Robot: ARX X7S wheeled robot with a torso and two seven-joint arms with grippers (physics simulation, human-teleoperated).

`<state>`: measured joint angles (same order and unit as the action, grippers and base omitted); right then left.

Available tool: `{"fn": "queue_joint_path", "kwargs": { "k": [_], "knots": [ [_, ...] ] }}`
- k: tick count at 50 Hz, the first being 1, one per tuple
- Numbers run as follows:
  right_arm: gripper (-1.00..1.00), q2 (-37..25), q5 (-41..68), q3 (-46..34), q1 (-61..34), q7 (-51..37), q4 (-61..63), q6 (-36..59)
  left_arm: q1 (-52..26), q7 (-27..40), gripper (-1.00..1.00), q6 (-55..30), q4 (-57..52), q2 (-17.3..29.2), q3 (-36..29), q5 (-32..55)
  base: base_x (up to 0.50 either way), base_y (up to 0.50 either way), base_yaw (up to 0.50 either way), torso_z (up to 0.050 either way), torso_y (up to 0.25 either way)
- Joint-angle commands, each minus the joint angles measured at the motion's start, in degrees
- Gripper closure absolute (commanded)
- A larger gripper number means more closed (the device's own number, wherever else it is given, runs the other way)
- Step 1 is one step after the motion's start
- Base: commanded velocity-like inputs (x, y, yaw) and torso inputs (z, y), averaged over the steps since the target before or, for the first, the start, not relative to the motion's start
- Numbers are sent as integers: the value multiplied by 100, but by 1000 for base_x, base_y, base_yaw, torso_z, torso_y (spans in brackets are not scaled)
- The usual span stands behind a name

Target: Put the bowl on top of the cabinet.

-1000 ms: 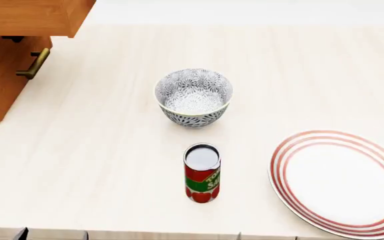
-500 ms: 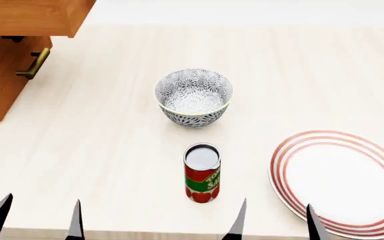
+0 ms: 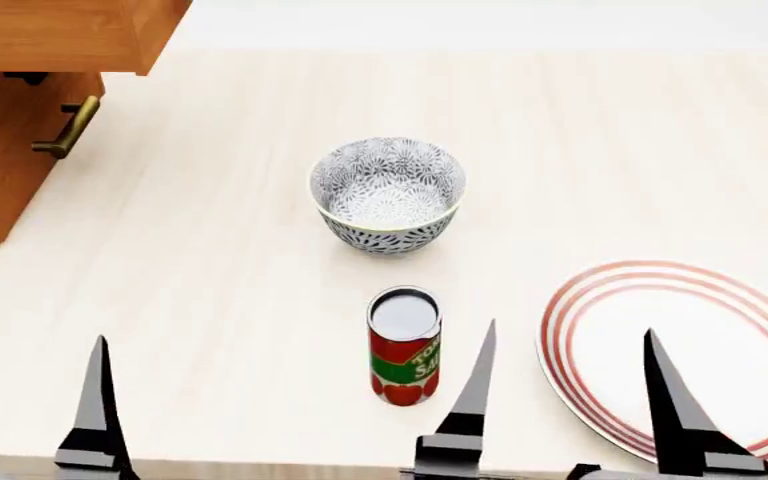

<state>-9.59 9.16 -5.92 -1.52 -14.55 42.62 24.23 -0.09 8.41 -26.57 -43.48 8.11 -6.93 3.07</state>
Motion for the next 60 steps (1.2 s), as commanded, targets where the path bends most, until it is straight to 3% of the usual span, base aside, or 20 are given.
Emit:
{"fn": "queue_joint_path", "kwargs": {
  "k": [1, 52, 60],
  "knots": [
    [-100, 61, 111, 79, -130, 137, 116, 67, -40, -14, -100, -375, -483, -28, 186, -4, 0, 0, 0, 0, 0],
    [-100, -147, 443, 163, -97, -149, 100, 35, -16, 242, -100, -366, -551, 212, -24, 157, 477, 0, 0, 0, 0],
    [-100, -228, 389, 74, -116, -223, 131, 149, -24, 271, -100, -408, -605, 245, -19, 210, 66, 81, 0, 0, 0]
  ]
}}
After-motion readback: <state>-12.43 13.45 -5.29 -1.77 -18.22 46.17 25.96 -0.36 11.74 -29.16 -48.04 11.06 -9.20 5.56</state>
